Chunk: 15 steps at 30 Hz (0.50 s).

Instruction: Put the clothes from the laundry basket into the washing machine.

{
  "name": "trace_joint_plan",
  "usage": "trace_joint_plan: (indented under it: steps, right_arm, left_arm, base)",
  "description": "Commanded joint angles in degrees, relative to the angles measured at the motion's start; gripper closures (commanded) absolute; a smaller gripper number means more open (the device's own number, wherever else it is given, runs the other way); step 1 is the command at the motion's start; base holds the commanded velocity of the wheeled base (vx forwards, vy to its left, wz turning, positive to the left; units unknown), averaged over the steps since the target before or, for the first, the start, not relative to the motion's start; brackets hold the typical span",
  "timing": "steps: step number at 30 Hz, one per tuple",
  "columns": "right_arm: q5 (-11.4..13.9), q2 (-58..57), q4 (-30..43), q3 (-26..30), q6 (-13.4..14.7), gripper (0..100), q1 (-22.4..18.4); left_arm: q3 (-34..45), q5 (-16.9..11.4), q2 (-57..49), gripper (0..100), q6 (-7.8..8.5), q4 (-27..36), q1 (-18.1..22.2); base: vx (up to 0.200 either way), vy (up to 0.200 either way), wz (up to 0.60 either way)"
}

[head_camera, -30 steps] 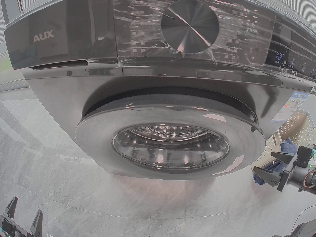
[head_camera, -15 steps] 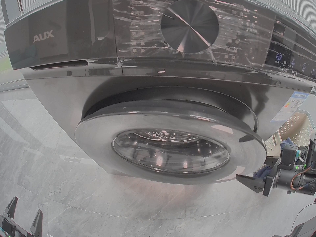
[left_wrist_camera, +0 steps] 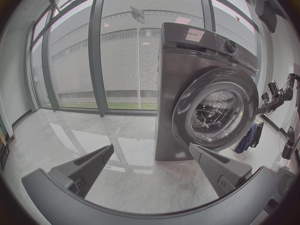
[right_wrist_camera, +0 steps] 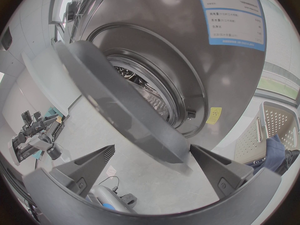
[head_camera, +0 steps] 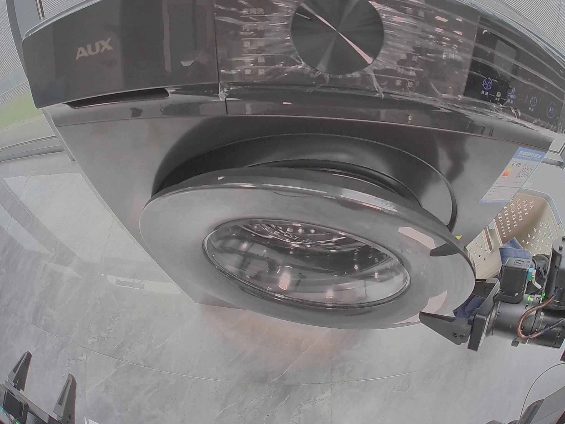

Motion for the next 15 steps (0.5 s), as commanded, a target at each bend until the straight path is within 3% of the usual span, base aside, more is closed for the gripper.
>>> trace_joint_plan:
  steps: [1,5,10,15]
  right_arm:
    - [0.4,-1.1,0.3,3.6,-0.1,0,3.2]
    - [0.4,-3.7,0.3,5.1,-0.1,0,2.9]
    - [0.2,-0.3,0.3,1.7,0.0,0,1.3]
    - [-0.1,3.3,-0.4,0.2,0.0,0,3.2]
  left_arm:
    - [0.9,0.0,-0.6,0,0.09,0.0,0.0]
    - [0.9,0.0,-0.6,0,0.18,0.0,0.0]
    - [0.9,0.0,-0.6,0,0.18,0.0,0.0]
    - [0.9,0.0,-0.6,0,0.18,0.0,0.0]
  base:
    - [0.000,0.000,0.00]
    - [0.000,0.000,0.00]
    - [0.000,0.000,0.00]
    - [-0.200,0.000,0.00]
